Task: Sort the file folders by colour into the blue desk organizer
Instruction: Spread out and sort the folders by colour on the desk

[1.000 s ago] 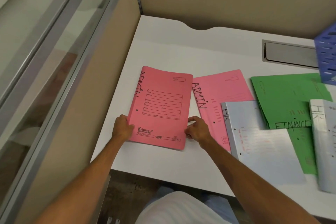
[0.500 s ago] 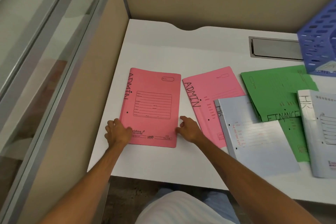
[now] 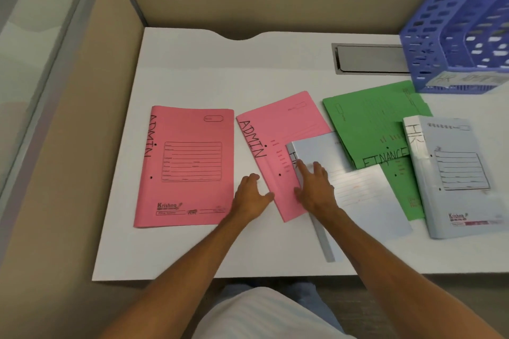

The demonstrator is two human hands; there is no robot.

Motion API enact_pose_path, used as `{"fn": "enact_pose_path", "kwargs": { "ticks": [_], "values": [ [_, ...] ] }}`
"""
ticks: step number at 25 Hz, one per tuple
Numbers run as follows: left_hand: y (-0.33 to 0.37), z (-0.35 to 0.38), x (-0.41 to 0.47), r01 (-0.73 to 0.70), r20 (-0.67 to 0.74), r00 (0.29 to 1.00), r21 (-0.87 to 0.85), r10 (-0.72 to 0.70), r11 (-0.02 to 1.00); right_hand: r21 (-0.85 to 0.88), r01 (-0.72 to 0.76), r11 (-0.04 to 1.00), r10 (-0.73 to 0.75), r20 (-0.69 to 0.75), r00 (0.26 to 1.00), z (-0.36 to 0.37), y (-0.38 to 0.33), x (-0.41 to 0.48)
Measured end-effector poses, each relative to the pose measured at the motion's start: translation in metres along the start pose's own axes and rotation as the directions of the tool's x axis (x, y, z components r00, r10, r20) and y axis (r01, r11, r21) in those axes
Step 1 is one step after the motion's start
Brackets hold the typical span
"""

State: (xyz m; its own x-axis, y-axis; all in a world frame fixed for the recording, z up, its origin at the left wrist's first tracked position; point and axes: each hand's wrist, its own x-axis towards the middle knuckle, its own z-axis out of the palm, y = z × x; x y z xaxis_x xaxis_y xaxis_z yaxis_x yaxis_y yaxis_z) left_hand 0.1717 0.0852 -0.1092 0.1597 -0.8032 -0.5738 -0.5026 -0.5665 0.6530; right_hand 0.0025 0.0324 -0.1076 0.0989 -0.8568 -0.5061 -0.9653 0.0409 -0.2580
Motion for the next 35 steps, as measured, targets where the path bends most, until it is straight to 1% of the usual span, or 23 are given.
{"fn": "enact_pose_path", "kwargs": {
  "ticks": [1,2,3,4,6,7,8,9,12,16,18,20,23,26,28,29,30,32,34,35],
  "values": [
    [0.006,0.010,0.007,0.112,0.033,0.993,-0.102,-0.109,0.988,0.016,-0.004,1.000,0.003,0.038,0.999,0.001,0.007,0.001],
    [0.012,0.018,0.012,0.202,0.033,0.979,-0.205,-0.199,0.958,0.023,0.004,1.000,-0.005,0.064,0.998,0.002,0.012,0.002],
    [0.016,0.025,0.017,0.274,0.024,0.960,-0.309,-0.280,0.911,0.018,0.023,1.000,-0.024,0.073,0.997,0.004,0.017,0.003],
    [0.020,0.029,0.023,0.329,0.022,0.935,-0.433,-0.355,0.839,0.000,0.049,0.999,-0.049,0.069,0.996,0.005,0.020,0.004],
    [0.025,0.034,0.032,0.385,0.082,0.891,-0.655,-0.446,0.650,-0.065,0.096,0.993,-0.093,0.040,0.995,0.007,0.025,0.007],
    [0.028,0.036,0.033,0.391,0.113,0.884,-0.711,-0.454,0.584,-0.103,0.117,0.988,-0.115,0.022,0.993,0.006,0.027,0.009],
    [0.033,0.037,0.033,0.382,0.114,0.886,-0.728,-0.449,0.569,-0.131,0.131,0.983,-0.131,0.008,0.991,0.005,0.030,0.010],
    [0.038,0.037,0.034,0.359,0.079,0.894,-0.716,-0.441,0.598,-0.143,0.137,0.980,-0.139,-0.001,0.990,0.004,0.032,0.012],
    [0.053,0.037,0.038,0.264,-0.087,0.917,-0.599,-0.389,0.756,-0.128,0.137,0.982,-0.139,-0.011,0.990,0.001,0.036,0.015],
    [0.069,0.021,0.041,0.123,-0.304,0.912,-0.438,-0.275,0.890,-0.090,0.132,0.987,-0.134,-0.022,0.991,-0.009,0.034,0.019],
    [0.071,0.003,0.041,0.068,-0.390,0.892,-0.378,-0.226,0.923,-0.080,0.131,0.988,-0.133,-0.019,0.991,-0.013,0.034,0.020],
    [0.065,-0.022,0.042,0.034,-0.441,0.879,-0.323,-0.182,0.946,-0.066,0.127,0.990,-0.128,-0.022,0.991,-0.014,0.032,0.021],
    [0.053,-0.060,0.042,-0.002,-0.476,0.869,-0.275,-0.135,0.961,-0.080,0.110,0.991,-0.112,-0.020,0.993,-0.012,0.027,0.021],
    [0.043,-0.089,0.037,-0.022,-0.496,0.859,-0.278,-0.124,0.960,-0.103,0.084,0.991,-0.085,-0.006,0.996,-0.012,0.022,0.021],
    [0.037,-0.105,0.030,-0.045,-0.506,0.855,-0.284,-0.110,0.958,-0.094,0.093,0.991,-0.096,-0.027,0.995,-0.016,0.015,0.022],
    [0.034,-0.115,0.026,-0.058,-0.508,0.855,-0.285,-0.099,0.957,-0.059,0.111,0.992,-0.113,-0.040,0.993,-0.019,0.009,0.024],
    [0.031,-0.125,0.023,-0.071,-0.505,0.859,-0.283,-0.086,0.957,0.016,0.131,0.991,-0.130,-0.046,0.990,-0.024,0.000,0.027],
    [0.021,-0.149,0.016,-0.085,-0.483,0.873,-0.289,-0.069,0.954,0.228,0.156,0.961,-0.152,-0.033,0.988,-0.033,-0.021,0.031],
    [0.008,-0.176,0.007,-0.090,-0.439,0.896,-0.322,-0.065,0.942,0.467,0.115,0.877,-0.135,0.009,0.991,-0.042,-0.045,0.032],
    [0.000,-0.186,0.003,-0.085,-0.407,0.911,-0.354,-0.071,0.931,0.601,0.057,0.798,-0.112,0.055,0.992,-0.044,-0.056,0.032]
  ]
}}
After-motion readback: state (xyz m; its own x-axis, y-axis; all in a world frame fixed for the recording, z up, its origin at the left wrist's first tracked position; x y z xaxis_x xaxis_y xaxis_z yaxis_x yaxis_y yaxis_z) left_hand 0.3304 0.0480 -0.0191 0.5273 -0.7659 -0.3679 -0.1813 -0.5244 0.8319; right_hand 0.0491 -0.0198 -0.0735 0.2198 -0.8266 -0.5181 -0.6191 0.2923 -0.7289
